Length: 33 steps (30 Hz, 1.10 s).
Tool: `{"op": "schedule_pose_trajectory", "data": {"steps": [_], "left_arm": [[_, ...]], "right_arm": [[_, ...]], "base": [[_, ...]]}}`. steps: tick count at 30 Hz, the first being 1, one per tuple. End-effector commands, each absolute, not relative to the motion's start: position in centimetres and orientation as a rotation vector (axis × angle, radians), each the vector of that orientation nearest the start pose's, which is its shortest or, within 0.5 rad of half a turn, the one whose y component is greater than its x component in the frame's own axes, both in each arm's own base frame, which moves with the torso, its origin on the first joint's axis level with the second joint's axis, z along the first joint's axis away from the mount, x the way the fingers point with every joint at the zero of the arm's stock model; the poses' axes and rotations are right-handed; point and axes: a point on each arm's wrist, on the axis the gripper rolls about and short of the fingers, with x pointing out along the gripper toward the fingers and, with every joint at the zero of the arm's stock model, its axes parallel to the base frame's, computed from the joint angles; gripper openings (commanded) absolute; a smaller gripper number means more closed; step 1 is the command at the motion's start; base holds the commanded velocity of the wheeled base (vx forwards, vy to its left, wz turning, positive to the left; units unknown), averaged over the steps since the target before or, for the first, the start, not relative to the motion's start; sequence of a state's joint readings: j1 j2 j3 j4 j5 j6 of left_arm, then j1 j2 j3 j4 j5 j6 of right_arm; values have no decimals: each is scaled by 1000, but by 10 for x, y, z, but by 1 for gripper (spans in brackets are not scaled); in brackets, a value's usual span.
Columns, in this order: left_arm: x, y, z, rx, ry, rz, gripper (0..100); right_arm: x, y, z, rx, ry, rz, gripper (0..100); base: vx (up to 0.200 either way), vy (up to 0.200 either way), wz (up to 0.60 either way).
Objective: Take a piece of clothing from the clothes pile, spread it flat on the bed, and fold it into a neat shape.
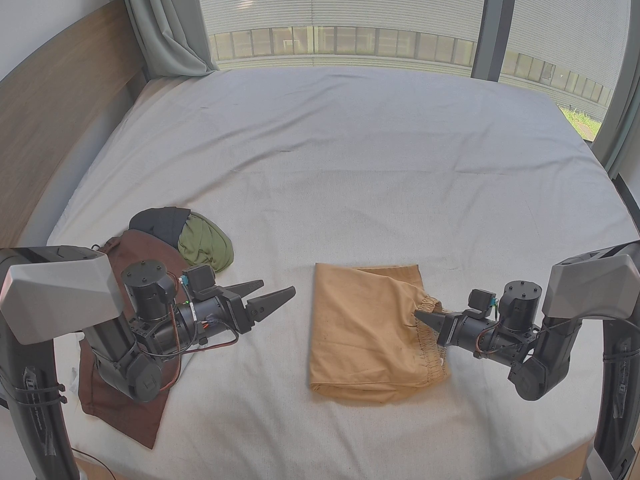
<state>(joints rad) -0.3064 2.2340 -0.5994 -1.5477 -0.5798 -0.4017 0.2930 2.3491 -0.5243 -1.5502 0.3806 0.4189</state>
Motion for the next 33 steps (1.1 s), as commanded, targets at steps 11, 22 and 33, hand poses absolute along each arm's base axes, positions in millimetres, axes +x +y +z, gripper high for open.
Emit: {"op": "schedule_pose_trajectory", "data": {"steps": [11,22,33], "left_arm": [[327,-118,46,-379,271,-859,100],[327,-118,44,-369,273,-858,100],[327,-118,44,-367,271,-859,100]], "right_arm": [[329,82,-1,409,383,479,0],[331,76,-11,392,398,458,0],[331,77,-16,372,406,465,100]], "base": [[0,0,0],[0,0,0],[0,0,0]]}}
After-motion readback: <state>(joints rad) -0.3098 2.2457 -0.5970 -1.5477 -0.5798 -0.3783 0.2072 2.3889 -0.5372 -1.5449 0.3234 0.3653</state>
